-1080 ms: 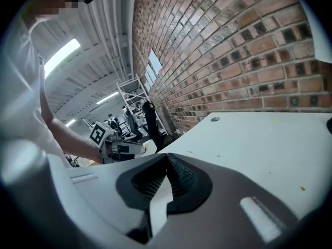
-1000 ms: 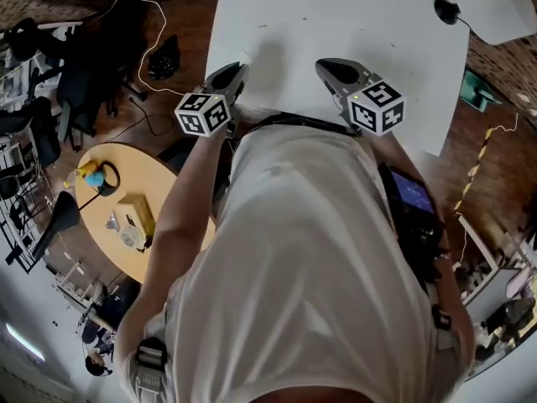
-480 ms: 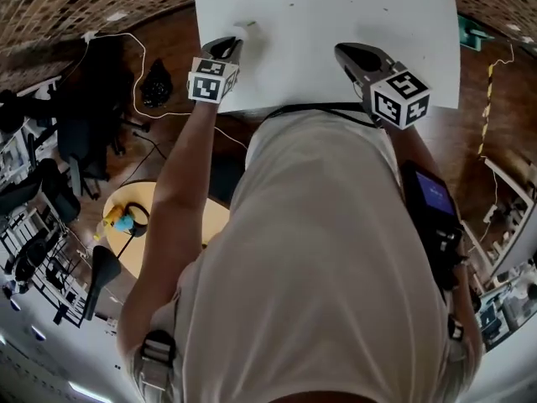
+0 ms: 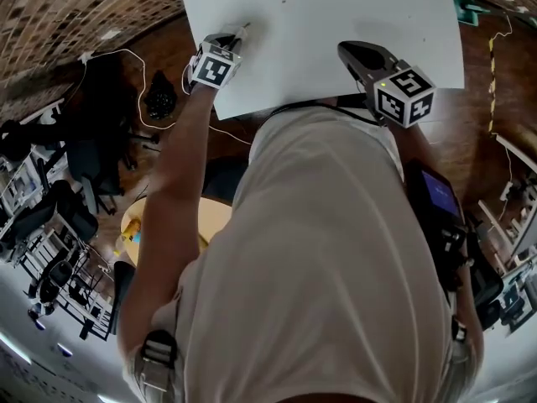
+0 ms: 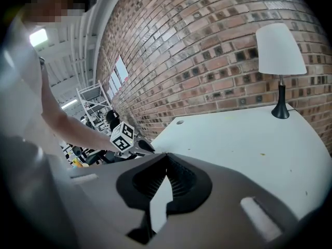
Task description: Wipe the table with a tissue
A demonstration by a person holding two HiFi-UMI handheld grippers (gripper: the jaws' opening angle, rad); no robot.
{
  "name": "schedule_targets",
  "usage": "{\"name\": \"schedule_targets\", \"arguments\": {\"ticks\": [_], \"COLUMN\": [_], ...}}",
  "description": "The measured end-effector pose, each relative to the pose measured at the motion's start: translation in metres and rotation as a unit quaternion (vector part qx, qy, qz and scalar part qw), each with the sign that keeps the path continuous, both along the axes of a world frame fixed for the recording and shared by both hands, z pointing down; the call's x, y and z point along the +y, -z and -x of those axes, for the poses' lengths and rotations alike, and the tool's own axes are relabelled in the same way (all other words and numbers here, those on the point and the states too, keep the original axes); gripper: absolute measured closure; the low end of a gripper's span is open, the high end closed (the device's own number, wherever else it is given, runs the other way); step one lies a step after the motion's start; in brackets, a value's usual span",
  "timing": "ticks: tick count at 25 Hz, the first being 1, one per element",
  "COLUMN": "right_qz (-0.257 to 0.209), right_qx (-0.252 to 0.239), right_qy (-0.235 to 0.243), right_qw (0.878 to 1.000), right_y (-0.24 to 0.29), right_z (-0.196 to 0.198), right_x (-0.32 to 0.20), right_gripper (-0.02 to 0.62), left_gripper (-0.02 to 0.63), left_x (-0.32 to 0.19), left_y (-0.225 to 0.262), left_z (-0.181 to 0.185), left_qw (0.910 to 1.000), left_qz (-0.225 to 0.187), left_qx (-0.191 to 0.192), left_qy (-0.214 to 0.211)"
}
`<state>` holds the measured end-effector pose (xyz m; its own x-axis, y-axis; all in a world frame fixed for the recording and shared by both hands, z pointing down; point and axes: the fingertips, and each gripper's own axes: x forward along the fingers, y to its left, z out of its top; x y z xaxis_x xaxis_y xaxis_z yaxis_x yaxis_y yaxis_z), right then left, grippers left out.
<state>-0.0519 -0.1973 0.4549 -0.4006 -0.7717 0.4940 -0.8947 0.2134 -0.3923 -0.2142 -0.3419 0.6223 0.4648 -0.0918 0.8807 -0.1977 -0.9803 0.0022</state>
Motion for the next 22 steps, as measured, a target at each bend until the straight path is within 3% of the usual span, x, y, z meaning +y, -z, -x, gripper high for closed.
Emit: {"name": "schedule_targets", "arguments": {"ticks": [7,13,22], "right_qz": [0.006,0.014,0.017], "right_qx": [-0.006,-0.012,-0.016], "right_qy": [-0.004,-0.007,-0.031], "right_qw": [1.0,1.0,0.999], "right_y": [0.0,-0.006,-0.008], "right_z": [-0.005,-0.006,-0.02], "right_x": [0.0,0.0,0.004], "right_gripper": [0.588,0.588,0.588], "left_gripper": [0.568,0.569,0.57], "left_x": [0.001,-0.009,-0.016], "left_y": [-0.004,0.004,0.007], "left_z": [-0.004,-0.016,-0.038], "left_qw": [0.999,0.9952,0.997], "left_qz": [0.034,0.086,0.071], "left_qx": [-0.028,-0.015,-0.022], "left_qy": [0.008,0.044,0.024]}}
